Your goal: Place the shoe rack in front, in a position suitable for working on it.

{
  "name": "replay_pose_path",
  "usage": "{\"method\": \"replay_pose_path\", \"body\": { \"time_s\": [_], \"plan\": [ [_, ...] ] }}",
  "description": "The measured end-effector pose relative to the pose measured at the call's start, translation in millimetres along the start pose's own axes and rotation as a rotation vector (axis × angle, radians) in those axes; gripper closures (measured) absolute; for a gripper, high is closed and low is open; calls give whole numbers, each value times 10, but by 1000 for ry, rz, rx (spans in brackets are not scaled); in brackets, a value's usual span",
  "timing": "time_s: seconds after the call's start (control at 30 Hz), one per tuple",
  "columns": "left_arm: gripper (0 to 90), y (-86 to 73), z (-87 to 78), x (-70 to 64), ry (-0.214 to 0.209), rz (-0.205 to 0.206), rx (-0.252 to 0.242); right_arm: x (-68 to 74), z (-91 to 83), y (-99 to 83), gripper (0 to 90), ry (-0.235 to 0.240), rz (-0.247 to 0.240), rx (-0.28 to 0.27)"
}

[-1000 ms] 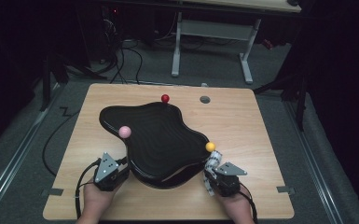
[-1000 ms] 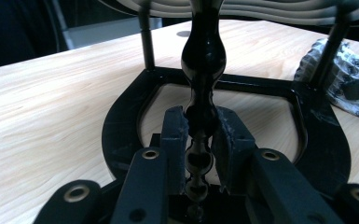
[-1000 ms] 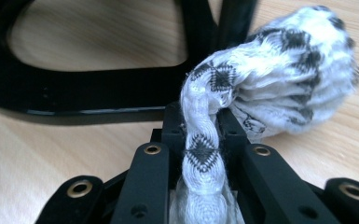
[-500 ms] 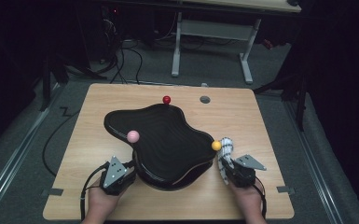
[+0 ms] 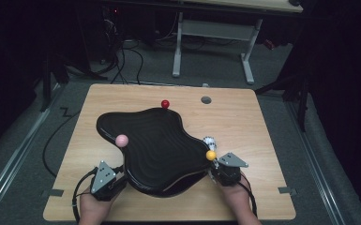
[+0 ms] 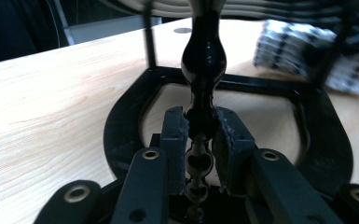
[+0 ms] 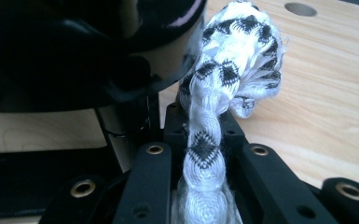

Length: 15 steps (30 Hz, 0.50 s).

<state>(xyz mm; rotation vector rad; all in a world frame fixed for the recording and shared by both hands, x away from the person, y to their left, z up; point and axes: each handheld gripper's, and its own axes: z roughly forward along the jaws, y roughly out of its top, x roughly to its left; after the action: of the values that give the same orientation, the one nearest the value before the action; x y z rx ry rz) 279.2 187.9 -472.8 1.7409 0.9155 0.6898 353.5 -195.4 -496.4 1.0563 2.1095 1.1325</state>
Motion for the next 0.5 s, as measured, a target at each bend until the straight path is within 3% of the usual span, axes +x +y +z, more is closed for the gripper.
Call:
{"method": "replay_pose_path", "body": {
  "time_s": [0.13,0.2,0.3,0.4,0.5],
  "plan": [
    [746,126,340,10,-3,10,0,-65,-144,-103,792,-35,23,8],
    [746,233,566,10,-8,44,17,-122,-229,-159,792,-60,31,11],
    [745,388,930,41,-24,49,29,-222,-353,-240,790,-81,60,6],
    [743,475,1235,75,-13,33,12,-265,-422,-293,788,-92,84,3],
    [706,521,1327,71,-4,1,6,-289,-465,-321,786,-102,84,4]
  ]
}}
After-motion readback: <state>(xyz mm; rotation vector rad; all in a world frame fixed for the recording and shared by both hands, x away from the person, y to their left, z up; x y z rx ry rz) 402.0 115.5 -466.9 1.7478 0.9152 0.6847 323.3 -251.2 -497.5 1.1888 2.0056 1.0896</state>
